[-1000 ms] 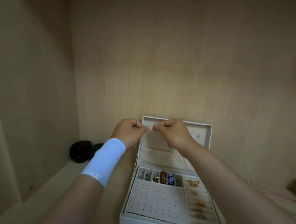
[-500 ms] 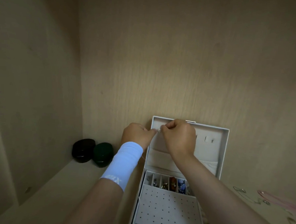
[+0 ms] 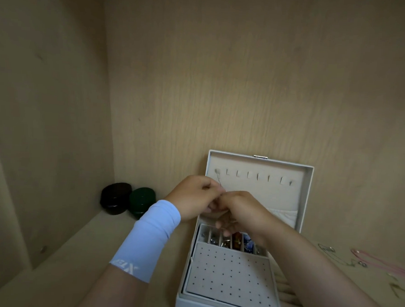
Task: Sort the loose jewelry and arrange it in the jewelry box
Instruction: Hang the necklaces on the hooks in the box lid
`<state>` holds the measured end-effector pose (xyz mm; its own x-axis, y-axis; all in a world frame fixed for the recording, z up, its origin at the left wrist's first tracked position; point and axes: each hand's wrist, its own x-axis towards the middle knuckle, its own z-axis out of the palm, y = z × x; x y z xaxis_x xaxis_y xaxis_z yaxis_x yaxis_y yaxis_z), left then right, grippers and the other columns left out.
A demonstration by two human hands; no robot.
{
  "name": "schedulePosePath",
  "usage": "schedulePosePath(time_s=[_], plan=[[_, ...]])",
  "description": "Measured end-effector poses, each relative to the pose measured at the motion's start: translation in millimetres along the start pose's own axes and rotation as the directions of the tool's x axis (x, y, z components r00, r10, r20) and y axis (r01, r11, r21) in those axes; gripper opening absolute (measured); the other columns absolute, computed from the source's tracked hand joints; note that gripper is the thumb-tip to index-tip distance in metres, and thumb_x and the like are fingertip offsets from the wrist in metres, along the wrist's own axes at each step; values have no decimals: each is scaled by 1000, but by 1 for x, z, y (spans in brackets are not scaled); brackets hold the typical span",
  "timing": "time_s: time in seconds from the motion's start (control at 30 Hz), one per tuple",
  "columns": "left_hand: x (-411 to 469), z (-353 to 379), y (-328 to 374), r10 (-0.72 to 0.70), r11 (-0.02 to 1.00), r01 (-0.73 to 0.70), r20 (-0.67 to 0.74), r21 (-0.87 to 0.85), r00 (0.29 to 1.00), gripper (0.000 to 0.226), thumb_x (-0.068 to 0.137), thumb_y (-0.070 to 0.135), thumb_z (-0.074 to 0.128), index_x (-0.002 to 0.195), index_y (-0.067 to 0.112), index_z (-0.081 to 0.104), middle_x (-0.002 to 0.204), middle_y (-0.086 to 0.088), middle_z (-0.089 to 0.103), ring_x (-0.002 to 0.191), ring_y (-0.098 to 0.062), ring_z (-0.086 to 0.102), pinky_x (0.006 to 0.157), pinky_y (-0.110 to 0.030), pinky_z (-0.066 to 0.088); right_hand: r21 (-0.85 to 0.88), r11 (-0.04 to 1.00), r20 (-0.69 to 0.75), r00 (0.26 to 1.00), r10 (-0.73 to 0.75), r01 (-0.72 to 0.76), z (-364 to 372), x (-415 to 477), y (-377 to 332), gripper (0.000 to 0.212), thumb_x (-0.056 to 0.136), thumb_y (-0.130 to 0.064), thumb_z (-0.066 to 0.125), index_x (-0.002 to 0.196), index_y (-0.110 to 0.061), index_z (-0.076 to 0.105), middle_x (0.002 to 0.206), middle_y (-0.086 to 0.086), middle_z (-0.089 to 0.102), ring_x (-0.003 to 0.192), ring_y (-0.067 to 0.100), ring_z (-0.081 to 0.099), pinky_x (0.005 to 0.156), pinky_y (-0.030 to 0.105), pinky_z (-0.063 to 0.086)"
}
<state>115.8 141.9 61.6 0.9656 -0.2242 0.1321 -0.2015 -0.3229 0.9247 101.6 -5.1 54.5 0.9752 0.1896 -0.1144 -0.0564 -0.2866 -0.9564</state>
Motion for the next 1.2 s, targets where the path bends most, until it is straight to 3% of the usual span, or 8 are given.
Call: schedulePosePath(time_s=[0.1,0.23,0.33,0.43,0.6,0.87,1.03,1.2], plan=[[-4,-2,3,43,992,-46,22,120,999,20,96,22,57,95,14,75,85,3,74,77,-8,65,73,-23,55,-63,997,133,991,-36,44,-4,-4,6,14,95,-13,59,98,-9,72,91,11,77,69,20,62,65,33,52],[-6,-7,3,65,983,-50,-75,179,995,15,96,21,57,95,18,72,74,11,66,68,-5,62,68,-20,46,-212,973,15,995,-95,96,-14,-4,-1,17,97,-17,62,94,-7,76,73,7,72,59,13,59,61,26,51],[-5,-1,4,4,999,1,-106,48,994,10,96,17,56,101,17,65,91,0,70,62,-12,64,57,-23,47,-399,898,-28,976,-216,188,-25,0,-18,19,96,-18,65,87,-7,77,78,10,75,65,17,66,70,30,57],[-8,11,8,-79,986,83,30,-147,996,19,98,19,57,115,13,61,107,-4,68,56,-14,61,53,-26,51,-561,787,-16,947,-321,257,-34,4,-36,23,94,-24,66,81,-9,78,79,6,76,77,19,72,82,41,59],[-9,19,1,-98,976,116,106,-185,990,18,97,16,59,114,12,60,94,-1,75,52,-11,54,48,-20,45,-609,733,-37,912,-408,303,-44,5,-57,21,96,-22,64,88,-9,79,79,-16,69,61,-14,58,69,18,45],[-8,15,-3,-11,995,27,163,-94,987,12,93,17,65,101,12,73,81,5,72,56,-8,55,50,-18,41,-475,824,-104,910,-402,310,-47,6,-44,21,96,-23,66,94,-5,77,72,-11,68,50,7,57,44,14,41],[-3,11,-5,-22,995,23,9,-92,1000,5,91,18,68,93,17,72,78,2,69,56,-10,58,50,-22,43,-294,913,-92,942,-322,283,-47,2,-31,15,97,-20,65,94,-11,76,83,7,75,54,17,60,43,26,44],[0,17,-5,1,999,0,7,-49,1000,30,93,24,65,122,20,58,97,-1,67,59,-13,63,52,-24,47,-239,919,-55,941,-334,313,-49,2,-40,15,97,-14,64,96,-5,76,81,7,73,53,15,60,45,27,47]])
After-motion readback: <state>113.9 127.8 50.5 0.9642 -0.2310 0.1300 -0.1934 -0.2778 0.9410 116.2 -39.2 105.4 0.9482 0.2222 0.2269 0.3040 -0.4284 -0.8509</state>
